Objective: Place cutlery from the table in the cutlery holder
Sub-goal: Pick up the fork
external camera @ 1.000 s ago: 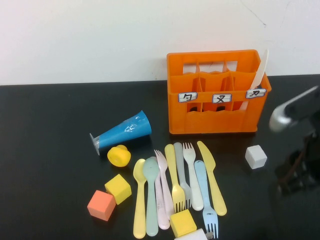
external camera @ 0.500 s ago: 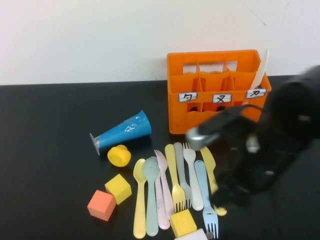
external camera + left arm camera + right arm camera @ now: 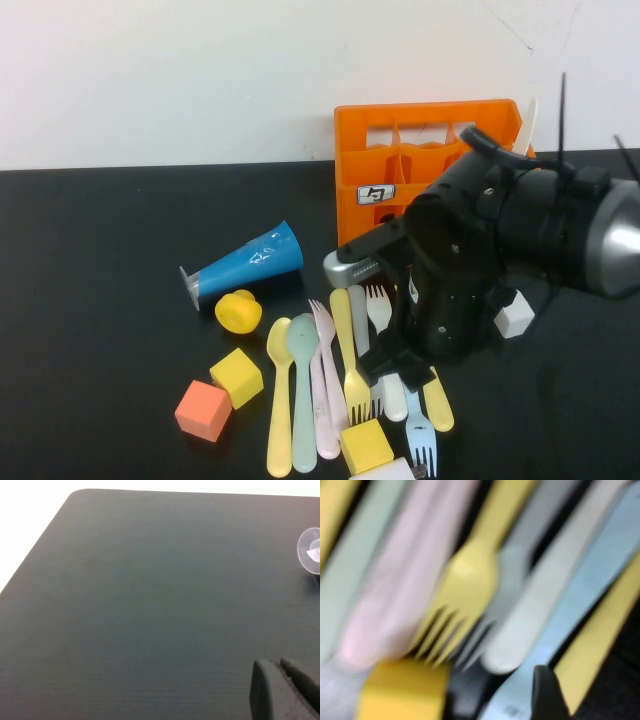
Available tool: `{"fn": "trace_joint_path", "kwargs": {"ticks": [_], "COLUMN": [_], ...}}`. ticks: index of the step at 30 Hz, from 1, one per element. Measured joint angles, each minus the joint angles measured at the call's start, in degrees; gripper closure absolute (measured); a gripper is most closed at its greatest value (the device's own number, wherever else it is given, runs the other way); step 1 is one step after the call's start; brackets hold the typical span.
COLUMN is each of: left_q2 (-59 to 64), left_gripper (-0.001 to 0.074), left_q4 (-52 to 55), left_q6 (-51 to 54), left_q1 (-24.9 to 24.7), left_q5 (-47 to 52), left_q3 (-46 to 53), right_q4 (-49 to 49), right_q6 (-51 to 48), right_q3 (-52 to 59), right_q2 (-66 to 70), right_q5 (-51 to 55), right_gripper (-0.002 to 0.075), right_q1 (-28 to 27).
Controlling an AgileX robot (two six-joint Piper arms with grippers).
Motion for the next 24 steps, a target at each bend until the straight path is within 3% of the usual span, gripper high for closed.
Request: {"fn": "trace_joint_path", "kwargs": {"ticks": [14,24], "left_q2": [0.0,0.0], "left_gripper": [0.0736,0.0736], "left_q4": [0.0,0.0], "left_q6": [0.0,-0.2], "left_q1": [0.0,0.0], "left_q5": [0.0,0.0], "left_q3": [0.0,0.0], "right_q4": [1.3,5.0], "right_q6": [3.5,-0.8], "right_q3": [-0.3,-3.0], "right_q2": [4.1,4.7], "right_q5": [-3.9,-4.2], "right_gripper": [0.0356,0.037], "right_q1": [-4.0,-4.4]}}
